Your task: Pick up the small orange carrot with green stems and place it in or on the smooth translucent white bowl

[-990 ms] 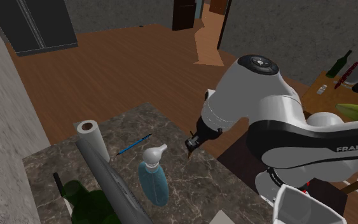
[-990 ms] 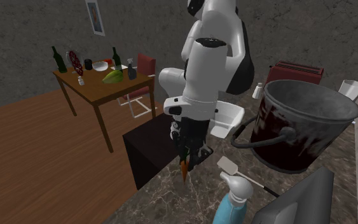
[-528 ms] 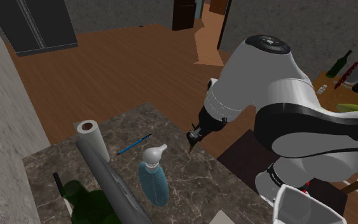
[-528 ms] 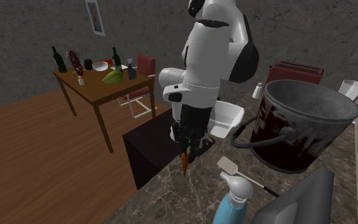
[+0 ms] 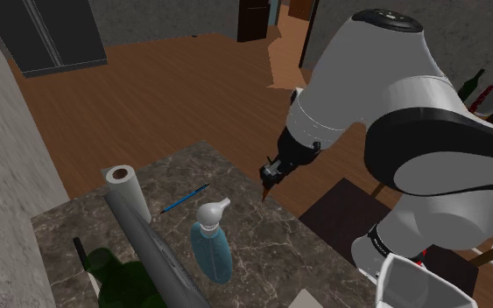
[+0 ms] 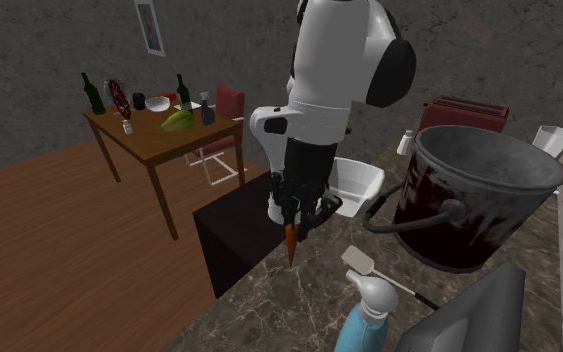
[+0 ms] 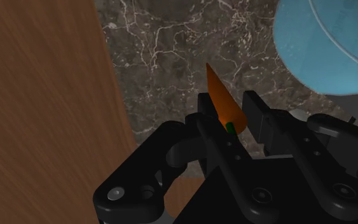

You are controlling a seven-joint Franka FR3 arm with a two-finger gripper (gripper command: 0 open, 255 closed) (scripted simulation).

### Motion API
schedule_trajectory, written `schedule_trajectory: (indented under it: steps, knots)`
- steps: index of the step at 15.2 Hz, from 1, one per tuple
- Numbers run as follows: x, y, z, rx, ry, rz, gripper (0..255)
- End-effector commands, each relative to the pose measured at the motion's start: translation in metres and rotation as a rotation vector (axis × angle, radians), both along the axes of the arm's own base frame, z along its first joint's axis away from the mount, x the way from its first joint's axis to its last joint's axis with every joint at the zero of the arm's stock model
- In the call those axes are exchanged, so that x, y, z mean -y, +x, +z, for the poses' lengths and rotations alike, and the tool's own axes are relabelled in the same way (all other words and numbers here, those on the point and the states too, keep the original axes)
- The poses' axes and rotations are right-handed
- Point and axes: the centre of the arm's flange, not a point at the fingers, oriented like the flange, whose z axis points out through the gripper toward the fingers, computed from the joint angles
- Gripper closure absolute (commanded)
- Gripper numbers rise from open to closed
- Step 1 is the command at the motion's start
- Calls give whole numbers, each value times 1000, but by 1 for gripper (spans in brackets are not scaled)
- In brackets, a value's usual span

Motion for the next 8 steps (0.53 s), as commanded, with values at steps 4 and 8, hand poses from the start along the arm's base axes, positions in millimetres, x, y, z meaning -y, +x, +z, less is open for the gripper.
schedule_trajectory:
  steps: [4,8]
  knots:
    - [1,0,27,0,0,0,255]
    - [1,0,48,0,0,0,255]
